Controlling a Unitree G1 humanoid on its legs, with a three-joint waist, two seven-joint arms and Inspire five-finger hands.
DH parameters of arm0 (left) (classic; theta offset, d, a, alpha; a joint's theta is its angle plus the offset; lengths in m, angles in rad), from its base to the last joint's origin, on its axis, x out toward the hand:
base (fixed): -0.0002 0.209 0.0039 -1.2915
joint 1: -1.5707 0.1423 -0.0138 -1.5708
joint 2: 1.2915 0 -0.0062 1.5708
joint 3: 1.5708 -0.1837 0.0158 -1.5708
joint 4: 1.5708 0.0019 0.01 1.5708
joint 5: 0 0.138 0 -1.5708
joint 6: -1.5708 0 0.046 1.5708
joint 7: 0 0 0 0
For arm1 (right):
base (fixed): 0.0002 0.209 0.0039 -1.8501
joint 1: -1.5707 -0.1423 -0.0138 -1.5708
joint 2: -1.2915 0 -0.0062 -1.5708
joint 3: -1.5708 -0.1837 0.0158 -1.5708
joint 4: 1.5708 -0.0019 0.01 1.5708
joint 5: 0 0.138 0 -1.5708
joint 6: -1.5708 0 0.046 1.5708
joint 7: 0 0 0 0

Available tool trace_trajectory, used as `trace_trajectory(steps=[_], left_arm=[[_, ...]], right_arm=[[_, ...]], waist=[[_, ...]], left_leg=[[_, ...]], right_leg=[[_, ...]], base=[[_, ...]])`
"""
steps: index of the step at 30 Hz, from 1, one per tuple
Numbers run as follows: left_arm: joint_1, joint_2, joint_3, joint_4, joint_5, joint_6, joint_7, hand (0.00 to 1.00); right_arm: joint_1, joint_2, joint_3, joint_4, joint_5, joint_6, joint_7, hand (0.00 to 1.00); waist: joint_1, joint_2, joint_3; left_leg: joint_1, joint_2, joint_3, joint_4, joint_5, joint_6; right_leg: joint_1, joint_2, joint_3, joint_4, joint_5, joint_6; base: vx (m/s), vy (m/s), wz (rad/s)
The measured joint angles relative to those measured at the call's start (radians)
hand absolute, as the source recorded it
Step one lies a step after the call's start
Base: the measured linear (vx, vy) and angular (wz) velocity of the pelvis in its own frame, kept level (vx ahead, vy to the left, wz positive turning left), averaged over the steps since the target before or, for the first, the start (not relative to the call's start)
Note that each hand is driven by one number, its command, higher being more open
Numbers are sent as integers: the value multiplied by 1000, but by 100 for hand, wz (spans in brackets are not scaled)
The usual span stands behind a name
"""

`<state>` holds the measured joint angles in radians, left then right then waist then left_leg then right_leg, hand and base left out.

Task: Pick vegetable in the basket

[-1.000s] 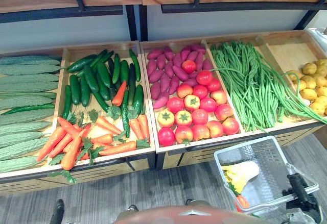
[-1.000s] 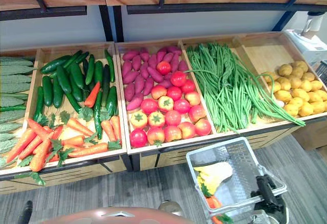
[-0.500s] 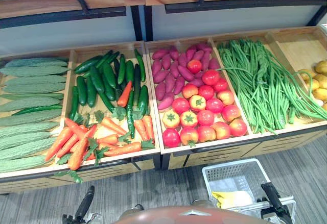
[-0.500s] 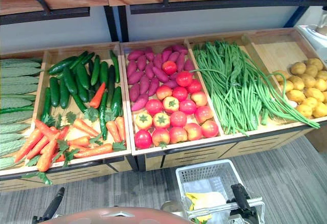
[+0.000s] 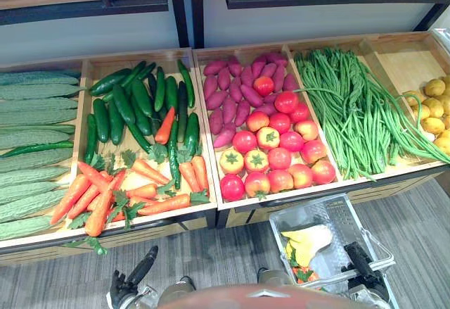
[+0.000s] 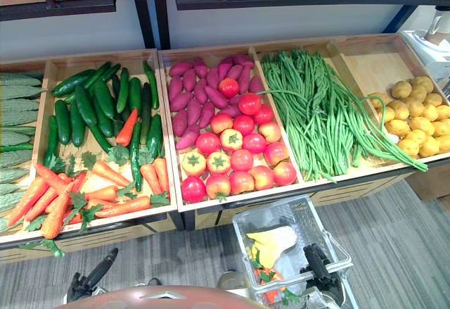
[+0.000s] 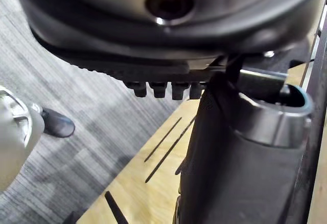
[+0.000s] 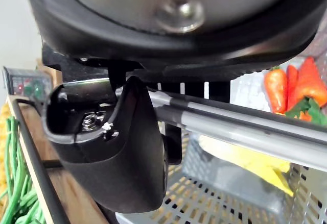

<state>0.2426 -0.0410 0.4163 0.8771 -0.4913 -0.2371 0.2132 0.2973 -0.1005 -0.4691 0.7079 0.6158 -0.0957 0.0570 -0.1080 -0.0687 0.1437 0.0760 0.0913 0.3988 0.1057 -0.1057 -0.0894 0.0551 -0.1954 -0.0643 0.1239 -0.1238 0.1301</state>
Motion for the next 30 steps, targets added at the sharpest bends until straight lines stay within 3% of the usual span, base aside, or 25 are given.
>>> trace_trajectory(steps=[5,10,15,17,19,20,21,22,24,25,26,27,28,29,30], left_arm=[[-4,2,-19,10,31,0,-14,100],[-19,0,-21,-3,69,1,-32,100],[-47,29,-19,-33,72,1,-27,100],[-53,48,-18,-57,80,1,-16,100],[-64,73,-19,-81,105,1,-1,100],[-64,80,-17,-93,105,0,16,100],[-56,82,-16,-103,104,-1,30,100],[-47,85,-19,-104,106,1,35,100],[-44,87,-21,-102,108,7,30,100],[-46,88,-20,-100,104,14,32,100],[-32,95,-19,-100,102,18,31,100],[-21,100,-19,-100,101,18,29,100],[2,113,-17,-104,101,17,16,100],[1,116,-12,-103,100,17,12,100],[1,100,18,-92,96,23,9,100]], right_arm=[[-1,1,2,-4,-53,-10,-4,0],[1,1,-4,-5,-60,-14,-5,0],[8,19,-12,-5,-59,-16,-5,0],[17,31,-9,-8,-58,-18,-6,0],[35,61,0,-25,-57,-18,-7,0],[48,81,12,-45,-57,-18,-8,0],[59,98,16,-58,-58,-18,-8,0],[79,116,20,-77,-58,-18,-10,0],[85,116,25,-77,-56,-14,-29,0],[73,111,23,-70,-54,-10,-43,0],[51,98,15,-43,-54,-8,-49,0],[36,89,14,-30,-55,-6,-53,0],[5,63,20,-5,-59,-5,-63,0],[-10,45,25,6,-61,-5,-65,0],[-75,-6,53,36,-71,-1,-67,0]], waist=[[0,11,2],[-4,47,35],[-7,56,68],[-10,62,81],[-6,52,98],[-3,48,114],[-2,50,123],[-2,42,131],[-4,26,132],[-5,24,131],[-2,19,125],[0,12,117],[11,-10,97],[21,-22,92],[28,4,97]], left_leg=[[-38,38,19,124,-69,-3],[-122,118,28,363,-196,9],[-148,168,67,524,-299,28],[-154,206,103,589,-337,37],[-153,246,148,625,-355,41],[-151,275,180,639,-360,41],[-152,290,206,640,-360,41],[-146,305,237,637,-356,48],[-130,308,301,605,-339,65],[-114,306,338,565,-315,69],[-98,305,382,524,-286,64],[-94,304,410,510,-274,64],[-87,308,467,509,-264,63],[-85,321,500,528,-266,59],[-84,364,547,563,-256,59]], right_leg=[[-8,7,25,10,-3,4],[-49,36,65,94,-28,25],[-106,55,133,211,-73,50],[-126,78,181,225,-65,62],[-147,104,219,225,-39,75],[-165,118,224,221,-3,75],[-186,118,192,215,18,71],[-193,95,99,206,35,50],[-227,17,-76,317,6,1],[-235,-30,-191,428,-30,-51],[-222,-65,-280,512,-50,-78],[-213,-82,-320,540,-58,-92],[-196,-119,-392,572,-74,-114],[-204,-122,-434,548,-82,-111],[-219,-92,-514,516,-71,-157]], base=[[-21,23,-16],[-47,70,-18],[-81,134,-35],[-98,140,-64],[-126,121,-71],[-109,74,-83],[-150,65,-92],[-143,33,-81],[-104,25,-68],[-44,6,-81],[-37,-14,-93],[-6,-65,-124],[6,-93,-123],[24,-137,-175],[29,-150,-176]])
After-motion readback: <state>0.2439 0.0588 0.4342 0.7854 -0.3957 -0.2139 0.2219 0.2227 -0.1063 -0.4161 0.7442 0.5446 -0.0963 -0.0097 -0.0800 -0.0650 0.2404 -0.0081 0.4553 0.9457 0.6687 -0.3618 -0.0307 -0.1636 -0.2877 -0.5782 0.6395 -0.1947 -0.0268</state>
